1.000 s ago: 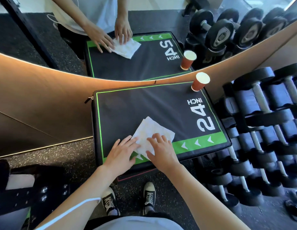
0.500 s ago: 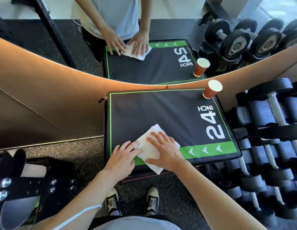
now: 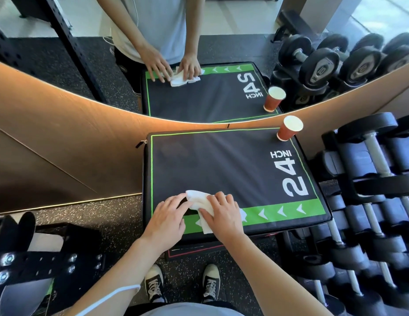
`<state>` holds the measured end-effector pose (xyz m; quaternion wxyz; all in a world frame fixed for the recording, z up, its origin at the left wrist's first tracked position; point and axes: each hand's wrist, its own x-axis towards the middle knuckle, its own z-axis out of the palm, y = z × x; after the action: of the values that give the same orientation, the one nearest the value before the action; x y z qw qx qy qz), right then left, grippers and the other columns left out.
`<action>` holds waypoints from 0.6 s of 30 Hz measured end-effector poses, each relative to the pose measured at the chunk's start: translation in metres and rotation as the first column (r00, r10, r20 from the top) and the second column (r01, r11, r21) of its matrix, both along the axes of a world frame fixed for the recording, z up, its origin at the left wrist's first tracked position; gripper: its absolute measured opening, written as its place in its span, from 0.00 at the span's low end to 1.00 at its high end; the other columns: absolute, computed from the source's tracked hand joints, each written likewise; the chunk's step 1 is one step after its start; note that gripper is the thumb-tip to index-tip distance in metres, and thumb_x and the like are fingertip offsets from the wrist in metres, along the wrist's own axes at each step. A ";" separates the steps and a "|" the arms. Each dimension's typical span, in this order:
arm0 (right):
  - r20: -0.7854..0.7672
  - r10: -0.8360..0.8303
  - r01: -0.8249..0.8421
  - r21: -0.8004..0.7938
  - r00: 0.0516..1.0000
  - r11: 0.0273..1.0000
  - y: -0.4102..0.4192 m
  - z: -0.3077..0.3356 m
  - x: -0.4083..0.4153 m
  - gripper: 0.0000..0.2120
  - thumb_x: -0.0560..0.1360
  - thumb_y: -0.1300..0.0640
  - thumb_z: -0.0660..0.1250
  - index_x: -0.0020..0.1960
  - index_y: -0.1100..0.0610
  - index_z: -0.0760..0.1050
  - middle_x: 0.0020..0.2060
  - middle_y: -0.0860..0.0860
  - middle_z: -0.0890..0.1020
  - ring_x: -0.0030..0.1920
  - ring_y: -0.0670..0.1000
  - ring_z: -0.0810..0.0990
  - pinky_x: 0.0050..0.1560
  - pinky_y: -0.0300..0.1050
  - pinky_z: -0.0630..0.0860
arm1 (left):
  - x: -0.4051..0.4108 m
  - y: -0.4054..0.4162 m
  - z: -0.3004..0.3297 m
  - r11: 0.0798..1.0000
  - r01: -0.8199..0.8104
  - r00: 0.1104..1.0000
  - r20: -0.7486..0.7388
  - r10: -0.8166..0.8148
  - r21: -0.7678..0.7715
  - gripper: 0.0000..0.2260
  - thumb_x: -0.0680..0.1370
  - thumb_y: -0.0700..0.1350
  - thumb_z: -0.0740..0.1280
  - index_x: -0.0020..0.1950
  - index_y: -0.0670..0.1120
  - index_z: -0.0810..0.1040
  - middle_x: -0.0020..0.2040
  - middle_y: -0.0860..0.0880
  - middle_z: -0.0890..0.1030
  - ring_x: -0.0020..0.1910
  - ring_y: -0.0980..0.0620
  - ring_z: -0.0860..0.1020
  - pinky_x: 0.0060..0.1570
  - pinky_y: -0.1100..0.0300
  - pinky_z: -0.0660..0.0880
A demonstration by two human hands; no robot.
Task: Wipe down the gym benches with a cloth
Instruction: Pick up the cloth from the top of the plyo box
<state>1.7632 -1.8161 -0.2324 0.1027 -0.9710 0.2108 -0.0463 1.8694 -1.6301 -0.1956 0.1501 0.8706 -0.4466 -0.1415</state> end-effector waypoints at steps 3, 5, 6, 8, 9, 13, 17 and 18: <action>-0.115 -0.080 0.079 -0.011 0.990 0.997 0.004 0.008 0.008 0.23 0.81 0.33 0.57 0.60 0.50 0.75 0.55 0.47 0.75 0.51 0.56 0.72 0.50 0.52 0.70 | 0.003 -0.001 0.001 1.000 -0.020 1.000 -0.003 0.020 -0.003 0.25 0.79 0.41 0.67 0.77 0.52 0.71 0.79 0.51 0.68 0.77 0.49 0.67 0.75 0.48 0.68; -0.093 -0.077 0.075 -0.021 0.993 0.997 0.005 0.013 0.009 0.24 0.78 0.32 0.58 0.59 0.50 0.76 0.56 0.47 0.75 0.55 0.56 0.72 0.55 0.54 0.70 | 0.005 0.000 0.002 0.999 -0.034 0.999 -0.005 0.034 -0.007 0.25 0.79 0.41 0.67 0.77 0.52 0.71 0.79 0.51 0.68 0.78 0.50 0.66 0.76 0.49 0.68; -0.053 -0.035 0.034 -0.021 0.998 0.999 0.004 0.013 0.008 0.25 0.77 0.32 0.60 0.60 0.50 0.76 0.58 0.47 0.75 0.57 0.56 0.73 0.59 0.55 0.70 | 0.005 0.001 0.002 0.999 -0.040 0.999 -0.010 0.040 -0.010 0.25 0.80 0.41 0.67 0.77 0.51 0.71 0.78 0.51 0.68 0.78 0.49 0.66 0.76 0.49 0.68; 0.004 0.105 -0.105 0.008 0.994 0.994 -0.001 0.011 0.003 0.27 0.76 0.32 0.62 0.65 0.50 0.74 0.63 0.46 0.75 0.63 0.54 0.72 0.67 0.56 0.68 | 0.003 0.002 0.001 0.999 -0.043 0.999 -0.014 0.043 0.012 0.25 0.80 0.41 0.66 0.78 0.51 0.71 0.78 0.51 0.69 0.78 0.49 0.66 0.76 0.48 0.67; 0.007 0.167 -0.167 0.037 0.986 0.985 -0.005 0.009 0.001 0.29 0.76 0.33 0.63 0.68 0.50 0.72 0.65 0.46 0.74 0.66 0.54 0.72 0.69 0.56 0.67 | 0.002 0.003 0.000 0.999 -0.041 0.999 -0.014 0.041 0.035 0.25 0.81 0.42 0.65 0.79 0.52 0.70 0.79 0.51 0.68 0.79 0.50 0.65 0.77 0.48 0.66; -0.006 0.237 -0.236 0.049 0.972 0.970 -0.015 -0.001 -0.003 0.34 0.77 0.32 0.63 0.75 0.50 0.69 0.70 0.45 0.72 0.70 0.52 0.69 0.70 0.56 0.68 | -0.003 0.005 -0.005 0.992 -0.048 0.998 -0.045 0.054 0.119 0.28 0.82 0.43 0.63 0.81 0.54 0.64 0.81 0.53 0.65 0.81 0.50 0.61 0.77 0.45 0.64; -0.013 0.242 -0.242 -0.068 0.970 0.968 -0.009 -0.006 0.001 0.33 0.78 0.32 0.60 0.73 0.54 0.71 0.65 0.48 0.75 0.63 0.55 0.73 0.60 0.55 0.73 | -0.006 0.006 -0.006 0.991 -0.056 0.996 -0.066 0.065 0.125 0.29 0.81 0.42 0.64 0.82 0.53 0.63 0.81 0.53 0.64 0.81 0.50 0.60 0.78 0.44 0.64; -0.015 0.246 -0.246 -0.093 0.969 0.965 -0.008 -0.006 0.004 0.32 0.79 0.32 0.60 0.72 0.54 0.72 0.62 0.49 0.76 0.59 0.56 0.74 0.56 0.54 0.74 | -0.006 0.006 -0.005 0.991 -0.059 0.995 -0.067 0.068 0.122 0.29 0.81 0.43 0.64 0.82 0.52 0.63 0.81 0.53 0.64 0.81 0.50 0.60 0.78 0.44 0.64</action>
<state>1.7668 -1.8238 -0.2380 0.0614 -0.9935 0.0865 -0.0414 1.8634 -1.6245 -0.2009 0.1176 0.8863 -0.4037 -0.1942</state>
